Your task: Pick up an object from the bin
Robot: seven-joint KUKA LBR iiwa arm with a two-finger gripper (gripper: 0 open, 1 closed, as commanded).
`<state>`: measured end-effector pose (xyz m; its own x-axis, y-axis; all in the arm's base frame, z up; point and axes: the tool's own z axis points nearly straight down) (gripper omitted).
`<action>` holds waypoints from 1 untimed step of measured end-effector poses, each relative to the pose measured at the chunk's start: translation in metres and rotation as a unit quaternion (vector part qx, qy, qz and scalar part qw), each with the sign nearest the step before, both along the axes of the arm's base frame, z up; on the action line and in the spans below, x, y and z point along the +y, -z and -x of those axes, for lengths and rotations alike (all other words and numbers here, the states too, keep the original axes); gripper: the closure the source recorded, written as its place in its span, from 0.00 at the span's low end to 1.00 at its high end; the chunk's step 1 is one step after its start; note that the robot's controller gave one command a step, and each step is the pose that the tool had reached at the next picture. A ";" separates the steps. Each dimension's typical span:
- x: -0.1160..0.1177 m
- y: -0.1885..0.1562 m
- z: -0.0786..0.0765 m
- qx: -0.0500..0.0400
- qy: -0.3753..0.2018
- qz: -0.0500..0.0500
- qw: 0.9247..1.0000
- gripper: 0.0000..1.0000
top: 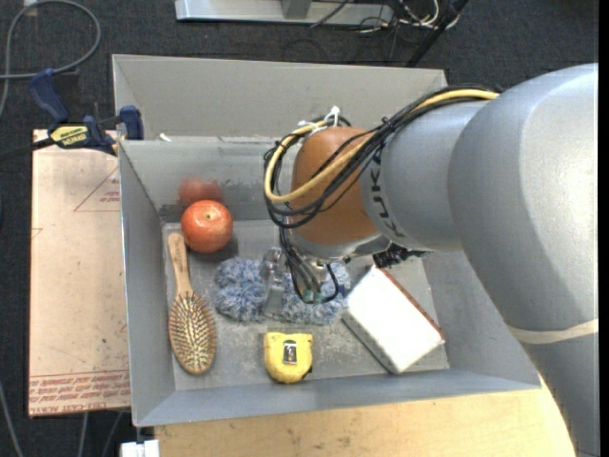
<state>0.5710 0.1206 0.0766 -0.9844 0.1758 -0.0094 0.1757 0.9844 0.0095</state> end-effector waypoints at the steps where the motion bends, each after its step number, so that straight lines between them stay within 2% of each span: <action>1: -0.002 -0.029 0.001 0.004 0.001 0.001 1.000 1.00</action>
Offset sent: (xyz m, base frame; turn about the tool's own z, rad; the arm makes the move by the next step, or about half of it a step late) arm 0.0029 0.0059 0.0911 0.0099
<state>0.5698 0.1190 0.1052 -0.9842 0.1770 -0.0010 0.1770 0.9842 0.0066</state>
